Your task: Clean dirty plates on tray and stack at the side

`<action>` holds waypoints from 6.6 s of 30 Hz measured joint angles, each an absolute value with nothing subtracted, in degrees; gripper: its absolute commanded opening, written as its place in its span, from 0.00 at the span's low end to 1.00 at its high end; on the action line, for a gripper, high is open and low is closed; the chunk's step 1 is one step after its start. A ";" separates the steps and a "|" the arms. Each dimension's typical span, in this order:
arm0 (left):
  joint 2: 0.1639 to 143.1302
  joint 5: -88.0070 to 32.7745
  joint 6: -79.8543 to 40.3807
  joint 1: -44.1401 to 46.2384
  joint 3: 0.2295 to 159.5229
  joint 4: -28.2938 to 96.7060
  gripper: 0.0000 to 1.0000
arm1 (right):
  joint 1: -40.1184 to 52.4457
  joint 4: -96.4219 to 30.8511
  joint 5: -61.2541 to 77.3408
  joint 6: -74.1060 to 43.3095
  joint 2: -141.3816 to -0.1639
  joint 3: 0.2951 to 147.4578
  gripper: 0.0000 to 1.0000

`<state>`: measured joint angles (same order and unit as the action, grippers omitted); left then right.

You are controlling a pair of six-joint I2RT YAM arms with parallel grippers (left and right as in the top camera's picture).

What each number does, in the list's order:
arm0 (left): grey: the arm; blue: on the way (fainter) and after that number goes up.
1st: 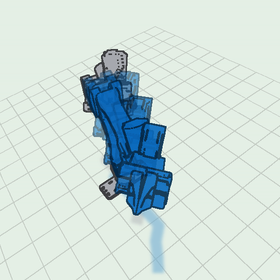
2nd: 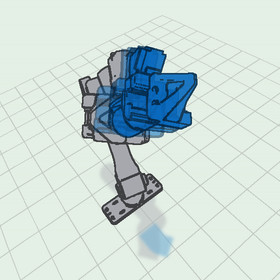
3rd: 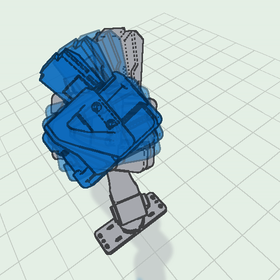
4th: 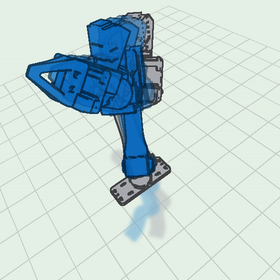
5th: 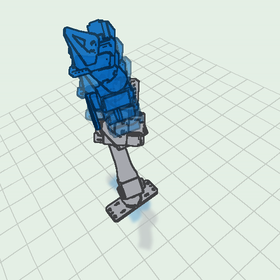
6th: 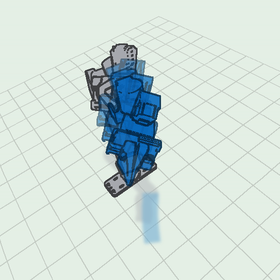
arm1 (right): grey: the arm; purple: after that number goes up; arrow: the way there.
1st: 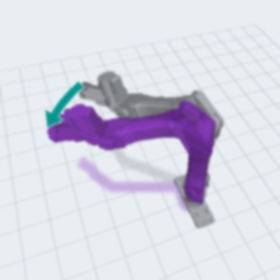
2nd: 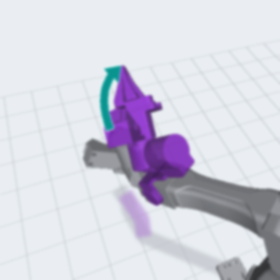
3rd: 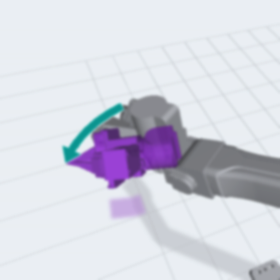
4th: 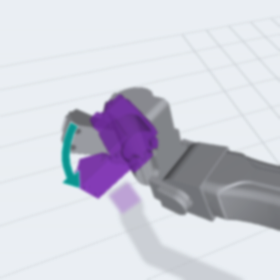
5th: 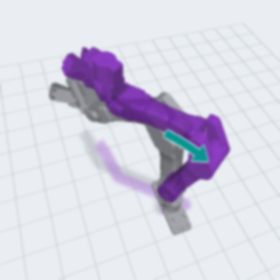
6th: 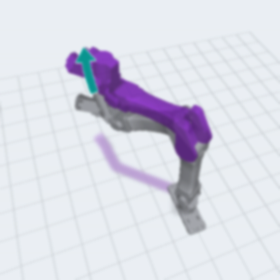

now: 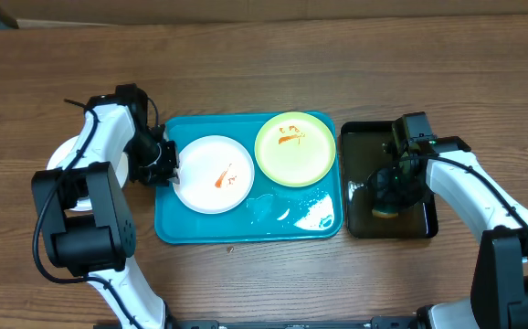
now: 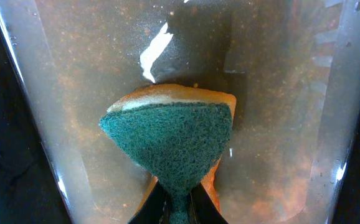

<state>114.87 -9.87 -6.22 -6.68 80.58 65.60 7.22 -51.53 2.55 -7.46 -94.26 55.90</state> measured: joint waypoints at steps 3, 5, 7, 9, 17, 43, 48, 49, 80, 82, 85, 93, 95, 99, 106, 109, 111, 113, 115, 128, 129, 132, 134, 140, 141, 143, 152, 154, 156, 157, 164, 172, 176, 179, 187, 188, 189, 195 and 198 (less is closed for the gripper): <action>114.87 -9.43 -6.22 -6.28 80.58 65.58 0.37 | 7.22 -51.53 2.55 -7.49 -94.26 55.90 0.06; 114.87 -9.21 -6.22 -5.91 80.42 64.84 0.41 | 7.22 -51.48 2.59 -7.49 -94.26 55.90 0.06; 114.87 -9.17 -6.22 -5.50 79.83 63.26 0.45 | 7.22 -51.46 2.72 -7.49 -94.26 55.90 0.06; 114.87 -9.19 -6.24 -4.97 78.83 61.25 0.44 | 7.22 -51.42 2.76 -7.46 -94.26 55.90 0.06; 114.21 -8.80 -6.33 -2.74 74.91 57.19 0.07 | 7.22 -53.23 2.76 -7.46 -94.26 56.14 0.04; 113.62 -9.45 -6.22 -2.70 74.54 60.51 0.04 | 7.11 -38.04 7.68 -15.59 -94.24 49.25 0.04; 113.62 -9.45 -6.22 -2.70 74.54 60.66 0.04 | 7.11 -38.11 8.19 -20.16 -94.24 49.19 0.04; 113.62 -9.45 -6.22 -2.70 74.54 60.66 0.04 | 7.09 -39.13 8.64 -20.82 -94.24 49.60 0.04; 113.62 -9.45 -6.22 -2.70 74.48 60.82 0.04 | 7.11 -41.87 9.87 -19.46 -94.80 51.16 0.04; 113.62 -9.45 -6.22 -2.70 74.48 60.88 0.04 | 7.11 -43.86 9.85 -19.46 -94.80 51.92 0.04; 113.62 -9.47 -6.22 -2.70 74.46 61.32 0.04 | 7.11 -52.29 9.87 -18.68 -95.15 56.53 0.04; 113.62 -9.37 -6.22 -1.37 74.28 62.24 0.04 | 11.99 -61.21 11.75 -12.62 -95.20 75.70 0.04; 113.62 -9.23 -6.22 0.03 74.28 62.30 0.04 | 17.08 -59.86 12.67 -11.64 -95.20 76.27 0.04; 113.62 -9.19 -6.22 1.56 74.28 62.46 0.04 | 26.65 -53.63 13.28 -11.79 -95.66 76.27 0.04; 113.62 -9.23 -6.22 1.91 74.28 62.59 0.04 | 36.12 -45.10 13.65 -15.44 -102.50 76.29 0.04; 113.62 -9.23 -6.22 1.91 74.28 62.59 0.04 | 39.88 -42.09 13.76 -16.73 -106.54 76.29 0.04; 113.62 -9.23 -6.22 1.91 74.28 62.61 0.04 | 42.35 -39.75 13.72 -17.17 -108.25 76.29 0.04; 113.62 -9.23 -6.22 1.98 74.28 62.63 0.04 | 44.03 -38.00 13.58 -17.43 -108.60 76.29 0.04; 113.62 -9.19 -6.22 2.22 74.28 62.70 0.04 | 45.52 -35.99 13.26 -17.63 -108.60 76.29 0.04; 113.62 -9.19 -6.22 2.55 74.26 62.78 0.04 | 48.16 -31.94 12.36 -17.87 -115.68 76.29 0.04; 113.62 -9.19 -6.22 2.55 74.26 62.78 0.04 | 48.14 -31.99 12.08 -17.85 -115.68 76.31 0.04; 113.62 -9.21 -6.22 2.55 74.26 62.78 0.04 | 48.14 -33.10 8.97 -18.02 -115.68 76.71 0.04; 113.62 -9.23 -6.22 2.61 74.26 62.81 0.04 | 47.70 -35.22 4.95 -18.59 -115.70 77.82 0.04; 113.62 -9.28 -6.24 2.66 74.26 62.81 0.04 | 42.96 -36.60 0.89 -19.46 -115.90 79.44 0.04; 113.62 -9.34 -6.24 2.66 74.26 62.78 0.04 | 42.63 -36.67 1.30 -19.51 -115.90 79.48 0.04; 113.62 -9.43 -6.24 2.66 74.26 62.78 0.04 | 42.15 -36.73 3.79 -19.44 -115.90 79.50 0.04; 113.62 -9.39 -6.22 2.66 74.24 62.87 0.04 | 46.06 -34.81 9.28 -14.59 -116.46 80.03 0.04; 113.62 -9.39 -6.22 2.66 74.24 62.87 0.04 | 45.41 -35.20 7.40 -14.00 -116.55 81.36 0.04; 113.62 -9.39 -6.22 2.66 74.24 62.87 0.04 | 44.18 -35.22 5.91 -11.66 -116.60 83.59 0.04; 113.62 -9.39 -6.22 2.66 74.24 62.89 0.04 | 43.83 -35.07 5.50 -10.94 -116.60 84.25 0.04; 113.62 -9.41 -6.22 2.66 74.24 62.89 0.04 | 42.78 -34.87 0.23 -2.70 -116.64 85.80 0.04; 113.62 -9.41 -6.22 2.66 74.24 63.02 0.04 | 42.78 -34.81 -0.89 -0.19 -119.68 85.71 0.04; 113.62 -9.47 -6.22 2.66 74.24 63.05 0.04 | 42.81 -37.15 -0.84 -0.36 -120.51 85.78 0.04; 113.62 -9.72 -6.22 2.94 74.24 63.05 0.04 | 42.85 -40.71 -0.82 -1.13 -120.49 85.97 0.04; 113.62 -10.72 -6.15 3.42 74.17 63.24 0.04 | 42.92 -49.67 0.21 -5.45 -120.16 87.70 0.04; 113.62 -10.72 -6.15 3.42 74.17 63.24 0.04 | 42.92 -51.27 0.67 -5.82 -120.16 88.29 0.04; 113.62 -10.74 -6.15 3.42 74.17 63.26 0.04 | 42.92 -52.14 0.97 -6.02 -120.16 88.75 0.04; 113.62 -10.22 -6.20 3.36 74.17 63.22 0.04 | 42.89 -52.10 1.56 -6.24 -116.44 91.31 0.04; 113.62 -10.04 -6.20 3.36 74.17 63.22 0.04 | 42.89 -51.03 1.58 -6.26 -114.69 91.94 0.04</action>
